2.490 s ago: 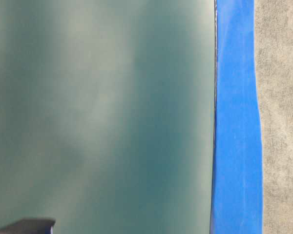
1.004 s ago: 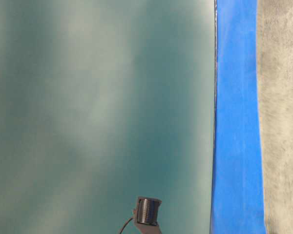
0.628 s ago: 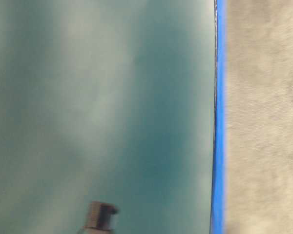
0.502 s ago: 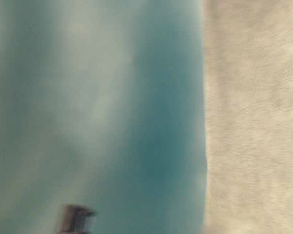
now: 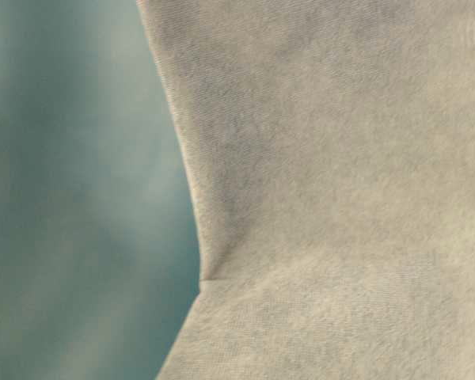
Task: Fold a large towel.
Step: 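Rotate the towel vertically, left gripper pulling bottom, right gripper top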
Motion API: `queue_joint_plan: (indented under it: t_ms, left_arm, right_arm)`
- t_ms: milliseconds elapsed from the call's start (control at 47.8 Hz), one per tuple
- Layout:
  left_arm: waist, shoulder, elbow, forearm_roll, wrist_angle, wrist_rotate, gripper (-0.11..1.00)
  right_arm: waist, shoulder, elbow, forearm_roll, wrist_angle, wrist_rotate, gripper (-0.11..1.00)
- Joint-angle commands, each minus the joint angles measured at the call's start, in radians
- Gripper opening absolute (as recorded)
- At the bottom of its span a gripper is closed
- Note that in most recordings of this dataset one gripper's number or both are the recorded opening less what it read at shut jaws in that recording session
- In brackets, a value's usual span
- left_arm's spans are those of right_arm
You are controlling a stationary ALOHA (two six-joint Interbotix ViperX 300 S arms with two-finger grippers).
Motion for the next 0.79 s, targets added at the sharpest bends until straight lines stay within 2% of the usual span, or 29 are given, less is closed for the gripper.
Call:
queue_joint_plan:
  t_ms: [0,63,209,314,481,607,774]
  left_arm:
    - [-0.049,-0.009,-0.011,-0.003,-0.035,-0.034,0.03]
    - [-0.117,-0.003,-0.012,-0.002,-0.087,-0.083,0.03]
    - [-0.247,0.035,-0.023,-0.002,-0.227,-0.129,0.03]
    - [-0.322,0.084,-0.038,-0.002,-0.330,-0.137,0.03]
    - [-0.397,0.210,-0.123,-0.002,-0.456,-0.141,0.03]
    - [-0.422,0.342,-0.249,-0.002,-0.505,-0.141,0.03]
    - [-0.437,0.517,-0.446,-0.002,-0.506,-0.141,0.03]
  right_arm:
    - [-0.028,0.015,-0.025,-0.046,0.003,0.009,0.03]
    - [-0.077,0.035,-0.028,-0.092,-0.003,0.015,0.03]
    - [-0.256,0.103,-0.055,-0.172,-0.069,0.017,0.03]
    - [-0.390,0.167,-0.087,-0.178,-0.218,0.012,0.03]
    - [-0.532,0.287,-0.144,-0.183,-0.466,0.005,0.03]
    - [-0.584,0.394,-0.219,-0.184,-0.594,0.002,0.03]
    - [-0.589,0.505,-0.321,-0.187,-0.624,0.000,0.03]
